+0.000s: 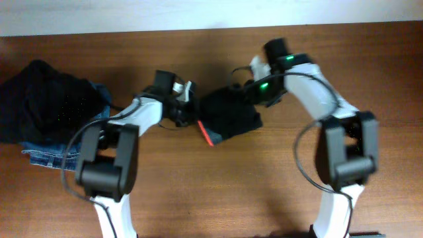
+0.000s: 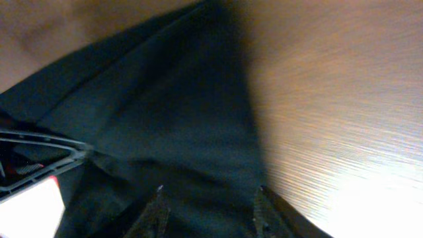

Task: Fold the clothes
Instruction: 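Carry the bundle with the left gripper onto the clothes pile at left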

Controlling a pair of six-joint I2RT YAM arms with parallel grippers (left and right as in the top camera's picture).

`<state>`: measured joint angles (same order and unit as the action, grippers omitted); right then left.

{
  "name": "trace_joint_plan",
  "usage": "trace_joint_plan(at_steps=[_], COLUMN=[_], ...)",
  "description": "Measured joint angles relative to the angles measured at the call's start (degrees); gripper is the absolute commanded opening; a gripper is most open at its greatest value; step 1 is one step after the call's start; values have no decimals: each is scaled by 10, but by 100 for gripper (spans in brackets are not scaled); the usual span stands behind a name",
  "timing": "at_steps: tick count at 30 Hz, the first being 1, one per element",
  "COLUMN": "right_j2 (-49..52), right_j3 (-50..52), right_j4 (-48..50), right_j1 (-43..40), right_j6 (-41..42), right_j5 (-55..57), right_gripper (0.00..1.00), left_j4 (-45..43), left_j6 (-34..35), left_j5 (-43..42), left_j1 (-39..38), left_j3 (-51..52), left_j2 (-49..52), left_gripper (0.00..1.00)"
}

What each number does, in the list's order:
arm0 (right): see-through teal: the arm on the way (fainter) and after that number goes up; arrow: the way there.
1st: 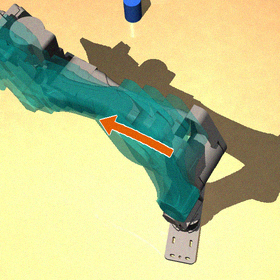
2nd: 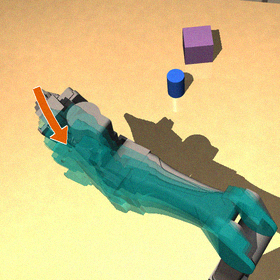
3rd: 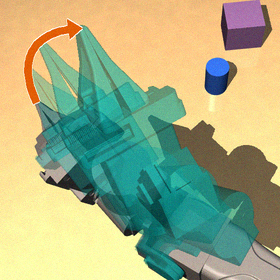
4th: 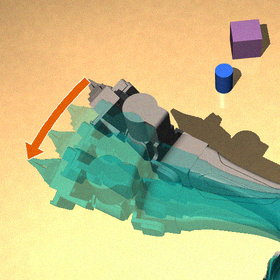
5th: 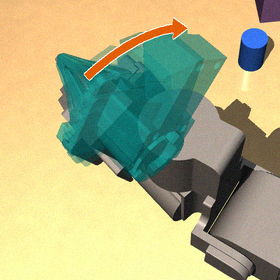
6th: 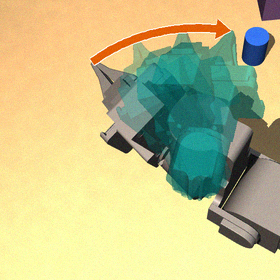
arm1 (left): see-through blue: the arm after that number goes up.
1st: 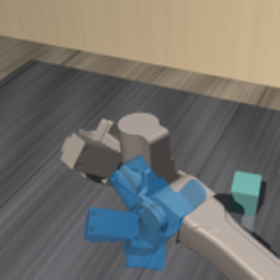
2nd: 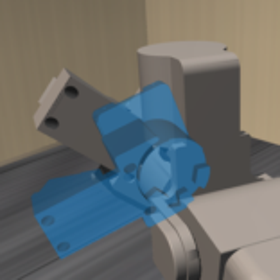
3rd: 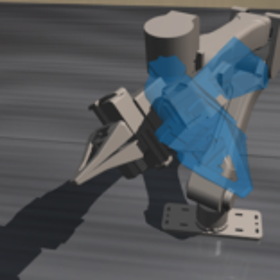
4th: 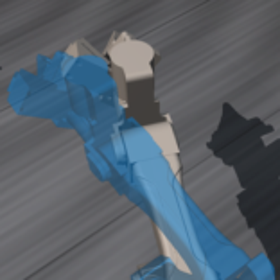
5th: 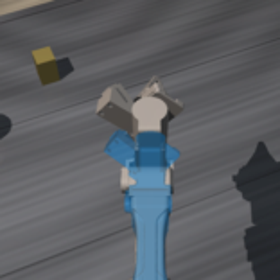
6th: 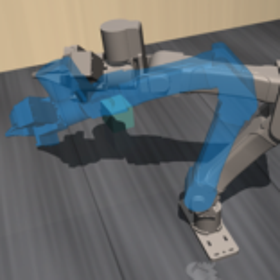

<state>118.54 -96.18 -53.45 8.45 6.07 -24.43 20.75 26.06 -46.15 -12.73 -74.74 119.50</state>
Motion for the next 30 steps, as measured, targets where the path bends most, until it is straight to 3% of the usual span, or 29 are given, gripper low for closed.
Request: trace_joint_plan(at_steps=[5, 13, 20, 21, 27, 30], right_j2=[-108, -129, -129, -129, -129, -129], right_j3=[-1, -3, -3, -3, -3, -3], right_j4=[-10, -24, -27, -27, -28, -33], right_j1=[-61, -57, -46, -43, -28, -19], right_j6=[0, -1, 0, 0, 0, -1], right_j5=[4, 4, 4, 4, 4, 4], right_gripper=[49, 49, 49, 49, 49, 49], left_j4=[46, 55, 75, 74, 68, 31], left_j6=[-55, -86, -82, -76, -45, -32], left_j5=[49, 72, 80, 84, 87, 86], left_j1=[39, 125, 292, 344, 506, 542], left_j3=[1, 1, 1, 1, 1, 1], left_j2=[-116, -312, -449, -471, -474, -433], left_gripper=[0, 0, 0, 0, 0, 0])
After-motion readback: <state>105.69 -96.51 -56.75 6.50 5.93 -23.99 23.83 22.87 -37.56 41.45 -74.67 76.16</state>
